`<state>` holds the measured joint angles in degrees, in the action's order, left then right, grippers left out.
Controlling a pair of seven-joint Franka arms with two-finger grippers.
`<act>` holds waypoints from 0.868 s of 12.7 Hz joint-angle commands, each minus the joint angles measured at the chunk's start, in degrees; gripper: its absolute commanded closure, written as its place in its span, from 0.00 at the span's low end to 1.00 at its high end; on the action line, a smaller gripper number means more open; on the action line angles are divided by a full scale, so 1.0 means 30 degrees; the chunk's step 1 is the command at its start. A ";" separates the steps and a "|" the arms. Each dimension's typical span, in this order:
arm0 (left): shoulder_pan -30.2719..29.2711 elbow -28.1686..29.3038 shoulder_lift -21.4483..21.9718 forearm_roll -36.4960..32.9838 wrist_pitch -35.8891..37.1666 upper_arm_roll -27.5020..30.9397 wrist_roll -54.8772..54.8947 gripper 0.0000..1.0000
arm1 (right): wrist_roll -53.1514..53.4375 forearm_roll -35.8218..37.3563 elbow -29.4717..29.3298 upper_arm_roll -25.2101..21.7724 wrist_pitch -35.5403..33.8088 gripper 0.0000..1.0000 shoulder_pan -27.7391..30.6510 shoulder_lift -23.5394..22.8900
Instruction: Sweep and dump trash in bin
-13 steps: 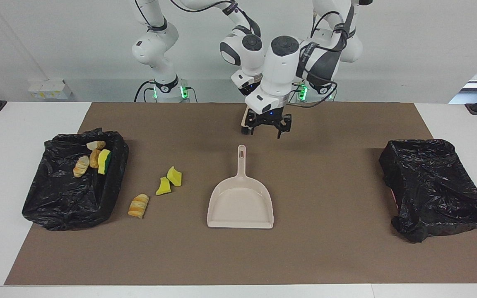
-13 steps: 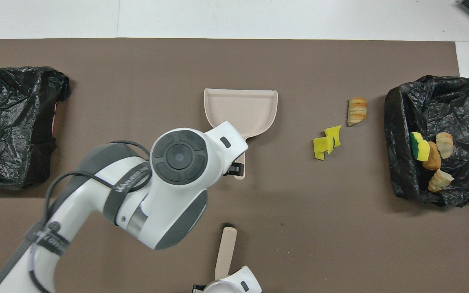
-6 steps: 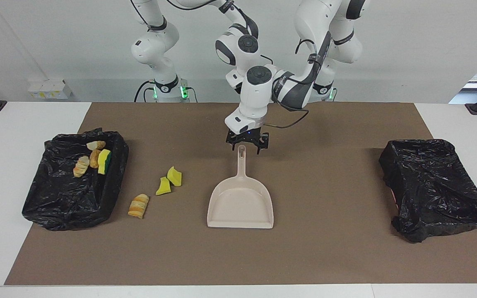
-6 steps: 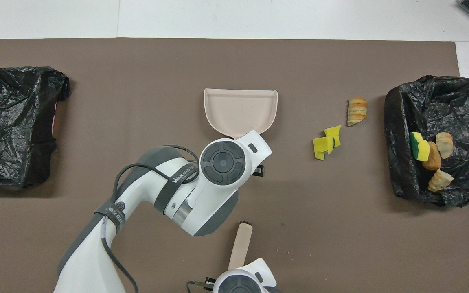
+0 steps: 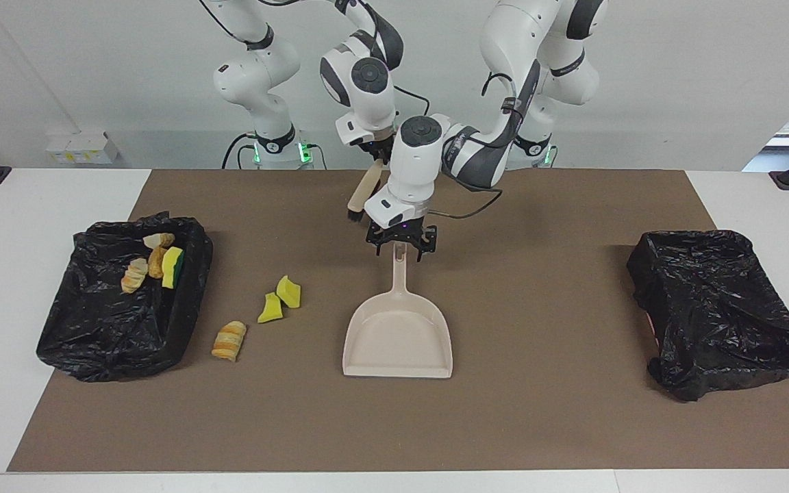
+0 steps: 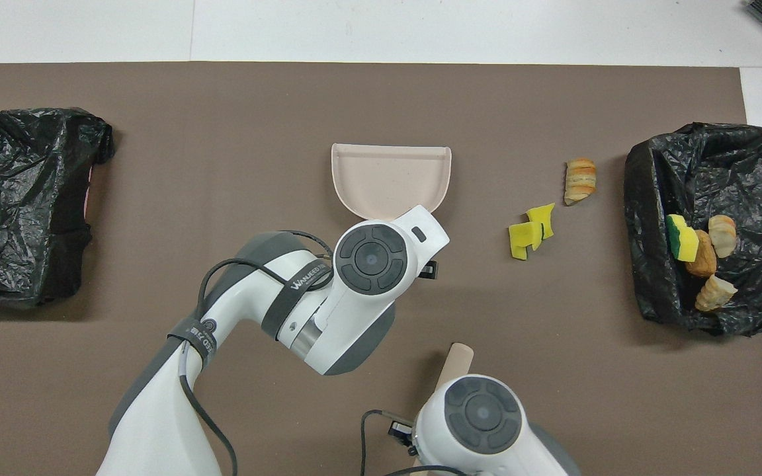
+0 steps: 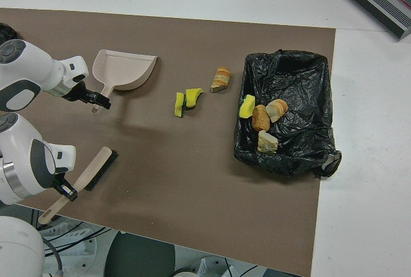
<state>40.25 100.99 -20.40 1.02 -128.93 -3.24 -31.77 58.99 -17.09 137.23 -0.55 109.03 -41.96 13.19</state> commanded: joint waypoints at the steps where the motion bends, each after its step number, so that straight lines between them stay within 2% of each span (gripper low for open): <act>1: 0.0148 -0.0118 -0.0550 -0.0046 -0.0470 0.0202 -0.0280 0.00 | -0.1582 0.0857 0.0224 0.0124 -0.1591 1.00 0.2114 0.1283; 4: 0.0177 -0.0206 -0.0758 -0.0075 -0.1052 0.0202 -0.0281 0.07 | -0.4828 0.1883 0.0224 0.0124 -0.3320 1.00 0.4720 0.2249; 7: 0.0148 -0.0410 -0.0992 -0.0309 -0.1437 0.0232 -0.0252 0.40 | -1.0177 0.2820 0.0224 0.0124 -0.4550 1.00 0.8259 0.2633; 10: 0.0148 -0.0382 -0.0992 -0.0368 -0.1349 0.0232 -0.0047 0.65 | -1.6273 0.4373 0.0020 0.0124 -0.4498 1.00 1.2361 0.2372; 11: 0.0148 -0.0382 -0.0963 -0.0745 -0.1233 0.0261 -0.0046 0.80 | -1.8499 0.4812 -0.0271 0.0124 -0.4236 1.00 1.3651 0.1993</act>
<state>40.23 100.78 -22.71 0.67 -132.76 -3.06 -31.75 13.25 -4.71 137.26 -0.80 96.01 -6.96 19.84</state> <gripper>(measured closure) 0.542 0.744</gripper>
